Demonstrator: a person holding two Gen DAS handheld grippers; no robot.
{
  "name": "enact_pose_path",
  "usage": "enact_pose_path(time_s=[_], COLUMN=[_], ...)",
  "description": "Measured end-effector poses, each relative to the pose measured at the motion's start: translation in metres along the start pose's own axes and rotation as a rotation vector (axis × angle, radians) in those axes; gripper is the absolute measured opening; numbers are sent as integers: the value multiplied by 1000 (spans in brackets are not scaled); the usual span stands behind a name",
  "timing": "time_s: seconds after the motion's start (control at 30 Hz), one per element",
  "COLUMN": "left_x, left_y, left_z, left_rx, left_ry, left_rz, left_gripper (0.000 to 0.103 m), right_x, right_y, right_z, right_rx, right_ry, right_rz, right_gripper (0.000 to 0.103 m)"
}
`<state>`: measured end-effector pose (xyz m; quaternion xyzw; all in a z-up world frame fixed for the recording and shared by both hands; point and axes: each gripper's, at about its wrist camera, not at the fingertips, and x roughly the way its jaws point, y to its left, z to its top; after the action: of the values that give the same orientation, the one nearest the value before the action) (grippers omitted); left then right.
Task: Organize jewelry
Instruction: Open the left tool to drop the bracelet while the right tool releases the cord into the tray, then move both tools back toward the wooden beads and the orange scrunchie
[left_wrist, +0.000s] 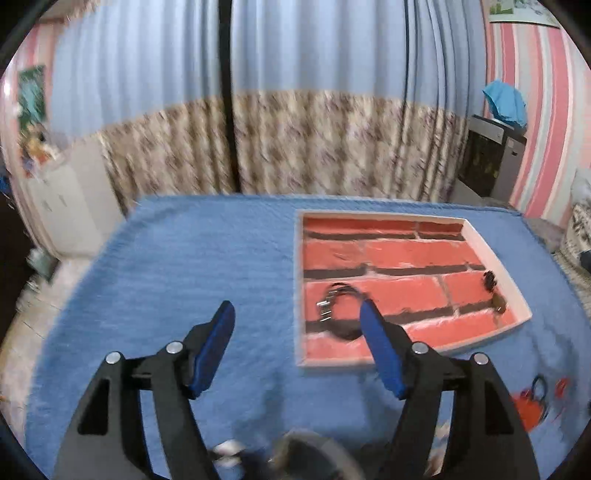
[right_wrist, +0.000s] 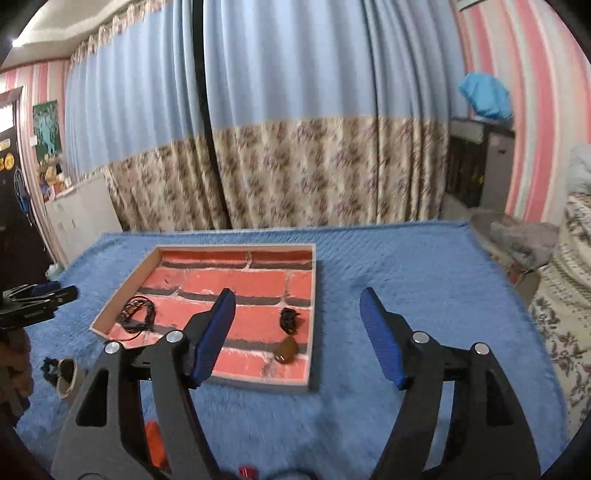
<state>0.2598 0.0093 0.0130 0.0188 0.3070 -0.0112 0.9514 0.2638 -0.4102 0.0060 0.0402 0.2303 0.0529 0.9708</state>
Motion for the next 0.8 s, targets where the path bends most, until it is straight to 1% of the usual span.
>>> enact_pose_path(time_s=[0.1,0.13,0.17,0.2,0.23,0.3,0.33,0.4,0.47,0.5,0.57,0.63,0.8], left_x=[-45,-58,-77,-90,-99,-108,-112,-120,-127,-128,-126,-124,-117], left_y=[20,25,30,32,30,28,29,33,38,40,45,49,52], left_z=[-31,-42,-60,-75,-91,-113,-126,-140,-147,-148,-148,-150,-153], left_rx=[-33,-50,-71,-77,-69,-58,-71,-101,-102,-90,-104,-119,-94], left_ry=[-81,-109,-159,-180,-176,-156,-141,-130,-132,-120,-96,-76,-79], left_rz=[2,-1,-10,7,30,37,40,9,13,27,37,32,68], left_gripper=[69,70,74,76,76,76,76,76,76,76,76,76,76], right_x=[-36,-50,-60,-67,-76,-85,-88,-90,-92,-91,-92,-91,-82], right_y=[-5,-6,-6,-5,-4,-1,2,4,9,12,13,11,3], right_z=[-22,-35,-46,-57,-72,-97,-107,-123,-137,-141,-146,-149,-145], right_rx=[1,3,6,7,10,32,49,82,96,86,82,101,79], right_ry=[-16,-18,-18,-13,-4,24,41,79,114,126,137,147,158], right_rz=[-5,-10,-20,-30,-41,-43,-35,-25,-4,0,-13,-3,-64], right_gripper=[70,70,70,71,71,70,70,70,70,70,70,68,59])
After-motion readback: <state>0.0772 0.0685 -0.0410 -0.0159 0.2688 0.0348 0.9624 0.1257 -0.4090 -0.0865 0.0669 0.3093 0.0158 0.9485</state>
